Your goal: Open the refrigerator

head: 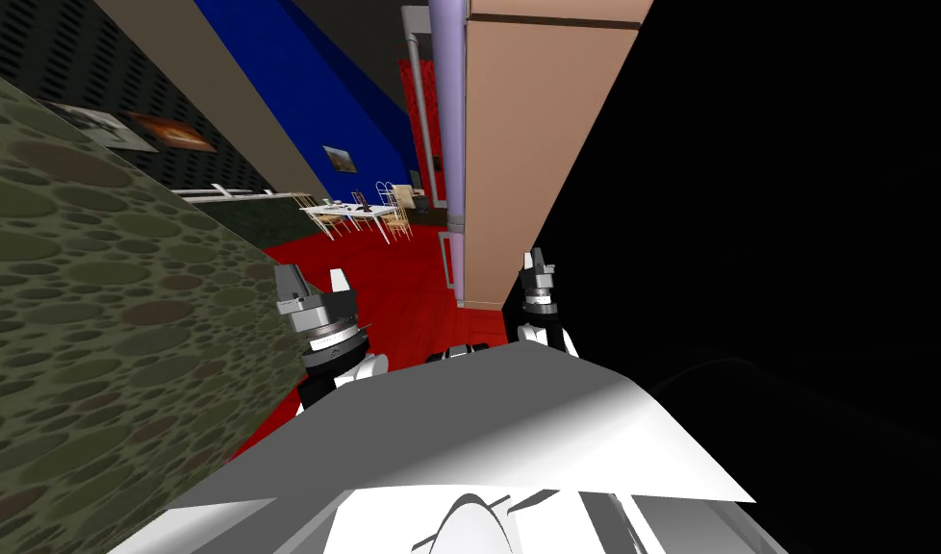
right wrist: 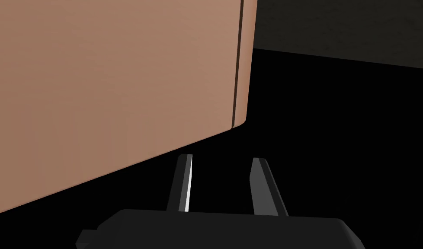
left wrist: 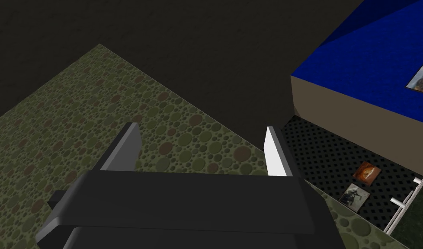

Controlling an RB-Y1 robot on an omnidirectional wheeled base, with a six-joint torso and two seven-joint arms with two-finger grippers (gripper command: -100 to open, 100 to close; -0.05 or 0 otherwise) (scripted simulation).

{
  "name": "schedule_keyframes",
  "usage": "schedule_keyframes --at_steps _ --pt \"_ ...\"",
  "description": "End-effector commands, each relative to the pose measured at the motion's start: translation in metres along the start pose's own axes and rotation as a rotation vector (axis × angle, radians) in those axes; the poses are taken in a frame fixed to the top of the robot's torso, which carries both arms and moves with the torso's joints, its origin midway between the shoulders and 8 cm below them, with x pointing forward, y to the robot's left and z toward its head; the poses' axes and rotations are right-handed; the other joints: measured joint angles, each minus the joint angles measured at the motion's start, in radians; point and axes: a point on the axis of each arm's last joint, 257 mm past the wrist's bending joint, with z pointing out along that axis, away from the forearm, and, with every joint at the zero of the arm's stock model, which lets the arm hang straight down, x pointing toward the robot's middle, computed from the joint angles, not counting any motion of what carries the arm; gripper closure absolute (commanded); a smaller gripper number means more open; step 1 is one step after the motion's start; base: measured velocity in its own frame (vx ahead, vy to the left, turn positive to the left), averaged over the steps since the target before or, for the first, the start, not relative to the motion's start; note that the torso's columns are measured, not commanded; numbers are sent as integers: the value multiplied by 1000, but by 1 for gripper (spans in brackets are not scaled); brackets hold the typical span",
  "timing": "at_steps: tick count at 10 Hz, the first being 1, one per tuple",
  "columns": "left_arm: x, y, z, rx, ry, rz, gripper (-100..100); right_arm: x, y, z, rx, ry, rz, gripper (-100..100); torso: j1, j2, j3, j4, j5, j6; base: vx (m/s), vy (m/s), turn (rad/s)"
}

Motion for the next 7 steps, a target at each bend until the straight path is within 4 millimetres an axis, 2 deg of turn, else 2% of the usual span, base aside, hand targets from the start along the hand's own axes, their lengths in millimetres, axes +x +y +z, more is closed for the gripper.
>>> schedule_keyframes --at_steps 1,3,7 --pt "0 0 0 0 0 0 0 1 2 0 -2 41 -62 -100 0 74 -148 74 0 0 55 33 -39" --pt "0 0 0 -1 0 0 0 -1 5 -1 -6 71 -142 -100 3 113 -239 115 1 0 104 66 -57" --pt "0 0 0 -1 0 0 0 -17 15 -2 -23 127 -430 -100 1 120 -242 120 0 0 202 114 -100"
